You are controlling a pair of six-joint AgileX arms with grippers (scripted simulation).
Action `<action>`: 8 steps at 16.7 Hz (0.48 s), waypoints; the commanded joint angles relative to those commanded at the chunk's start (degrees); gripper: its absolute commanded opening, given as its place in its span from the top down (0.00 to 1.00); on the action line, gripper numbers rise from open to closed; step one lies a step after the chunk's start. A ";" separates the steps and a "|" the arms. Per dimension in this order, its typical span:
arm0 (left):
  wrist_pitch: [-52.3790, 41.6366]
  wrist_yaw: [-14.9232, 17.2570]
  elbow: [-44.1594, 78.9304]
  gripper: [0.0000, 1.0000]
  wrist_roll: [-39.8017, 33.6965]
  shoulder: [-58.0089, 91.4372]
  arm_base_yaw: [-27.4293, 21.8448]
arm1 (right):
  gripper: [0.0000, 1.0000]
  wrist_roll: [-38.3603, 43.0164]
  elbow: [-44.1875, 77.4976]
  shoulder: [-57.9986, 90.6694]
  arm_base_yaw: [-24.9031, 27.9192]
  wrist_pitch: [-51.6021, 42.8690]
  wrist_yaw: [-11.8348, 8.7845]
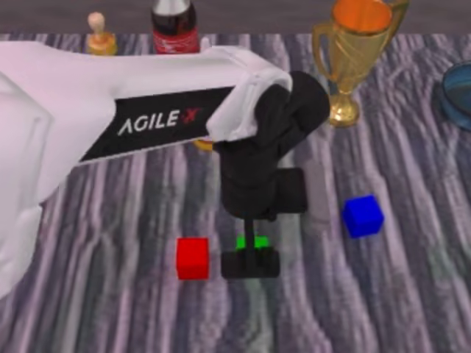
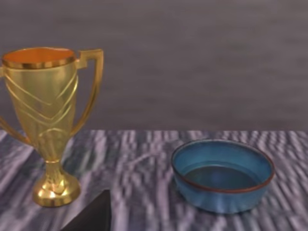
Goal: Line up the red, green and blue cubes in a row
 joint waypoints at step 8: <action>-4.13 -0.12 2.97 0.00 -0.19 -1.95 0.29 | 0.00 0.00 0.00 0.00 0.00 0.00 0.00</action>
